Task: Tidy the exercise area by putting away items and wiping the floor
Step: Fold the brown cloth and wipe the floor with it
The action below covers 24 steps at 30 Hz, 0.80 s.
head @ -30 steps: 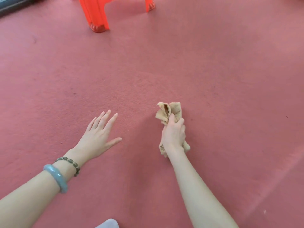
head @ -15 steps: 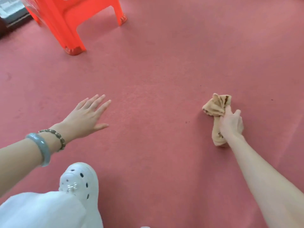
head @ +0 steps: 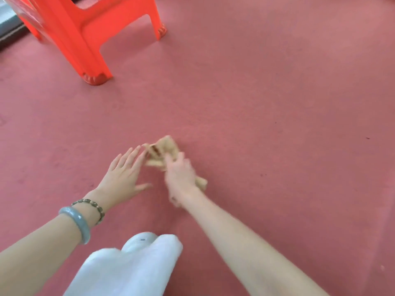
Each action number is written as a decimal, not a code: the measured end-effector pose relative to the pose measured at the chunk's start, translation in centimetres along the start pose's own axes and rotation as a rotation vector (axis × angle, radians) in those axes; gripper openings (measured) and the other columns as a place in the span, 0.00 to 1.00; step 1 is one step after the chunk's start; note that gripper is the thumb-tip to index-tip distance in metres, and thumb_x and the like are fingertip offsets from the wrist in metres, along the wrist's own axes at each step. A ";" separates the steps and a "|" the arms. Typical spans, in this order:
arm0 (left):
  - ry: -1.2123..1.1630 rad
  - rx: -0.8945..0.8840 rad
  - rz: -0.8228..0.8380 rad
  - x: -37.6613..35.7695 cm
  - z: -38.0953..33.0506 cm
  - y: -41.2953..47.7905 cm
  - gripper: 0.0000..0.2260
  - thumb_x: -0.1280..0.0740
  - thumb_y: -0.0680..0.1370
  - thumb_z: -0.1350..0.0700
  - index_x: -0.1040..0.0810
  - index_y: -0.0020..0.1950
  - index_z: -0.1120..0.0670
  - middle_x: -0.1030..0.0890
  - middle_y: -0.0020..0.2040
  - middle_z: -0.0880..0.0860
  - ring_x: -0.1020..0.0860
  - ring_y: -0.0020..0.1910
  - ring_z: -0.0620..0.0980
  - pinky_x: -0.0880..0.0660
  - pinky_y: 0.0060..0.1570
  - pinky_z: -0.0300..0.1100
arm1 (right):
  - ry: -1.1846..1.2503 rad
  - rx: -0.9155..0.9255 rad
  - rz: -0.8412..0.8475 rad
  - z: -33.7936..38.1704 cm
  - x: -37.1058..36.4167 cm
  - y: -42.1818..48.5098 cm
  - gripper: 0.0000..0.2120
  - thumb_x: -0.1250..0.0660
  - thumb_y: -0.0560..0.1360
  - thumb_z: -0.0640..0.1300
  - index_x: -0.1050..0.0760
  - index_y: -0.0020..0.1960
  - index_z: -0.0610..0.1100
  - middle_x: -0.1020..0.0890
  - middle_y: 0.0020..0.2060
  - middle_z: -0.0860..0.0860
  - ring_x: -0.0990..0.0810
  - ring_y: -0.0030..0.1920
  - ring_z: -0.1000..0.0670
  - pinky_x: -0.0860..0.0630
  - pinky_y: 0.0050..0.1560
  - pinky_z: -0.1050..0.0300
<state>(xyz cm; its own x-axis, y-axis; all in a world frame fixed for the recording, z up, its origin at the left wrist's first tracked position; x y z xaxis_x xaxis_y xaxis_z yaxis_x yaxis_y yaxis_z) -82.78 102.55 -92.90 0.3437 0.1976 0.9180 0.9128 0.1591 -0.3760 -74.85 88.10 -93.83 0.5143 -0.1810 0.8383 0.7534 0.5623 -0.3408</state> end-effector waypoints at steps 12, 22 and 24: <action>-0.239 0.355 0.060 -6.1 4.3 -1.7 0.53 0.32 0.67 0.32 0.61 0.77 0.51 0.60 0.78 0.52 0.59 0.77 0.52 0.60 0.73 0.52 | -0.129 -0.206 -0.216 -13.1 7.9 4.2 0.20 0.43 0.78 0.43 0.38 0.69 0.45 0.31 0.51 0.41 0.28 0.51 0.38 0.32 0.45 0.47; -0.289 0.355 0.001 -6.3 4.3 -1.5 0.53 0.28 0.64 0.34 0.57 0.78 0.50 0.57 0.78 0.50 0.58 0.77 0.50 0.60 0.73 0.51 | -0.078 -0.415 -0.349 -11.9 8.0 8.0 0.12 0.46 0.78 0.38 0.33 0.61 0.43 0.30 0.56 0.39 0.27 0.54 0.37 0.30 0.51 0.46; -0.298 0.353 -0.020 -6.4 4.3 -1.5 0.53 0.28 0.64 0.35 0.55 0.78 0.50 0.55 0.78 0.50 0.58 0.77 0.50 0.60 0.73 0.51 | -0.051 -0.320 -0.300 -6.9 5.6 9.3 0.14 0.47 0.79 0.38 0.33 0.63 0.44 0.31 0.59 0.40 0.28 0.55 0.38 0.29 0.53 0.45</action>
<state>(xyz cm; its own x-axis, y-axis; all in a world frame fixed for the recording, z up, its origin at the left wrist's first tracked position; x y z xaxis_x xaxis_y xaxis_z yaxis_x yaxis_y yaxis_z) -87.27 105.18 -98.70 0.2010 0.4523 0.8689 0.7699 0.4756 -0.4256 -62.18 86.78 -95.24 0.2391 -0.2537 0.9373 0.9593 0.2112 -0.1876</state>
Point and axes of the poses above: each hand's wrist, its own y-axis towards the middle knuckle, its own x-axis out of the back of the hand, z = x × y, the point moved 1 cm from there along y, towards the middle knuckle
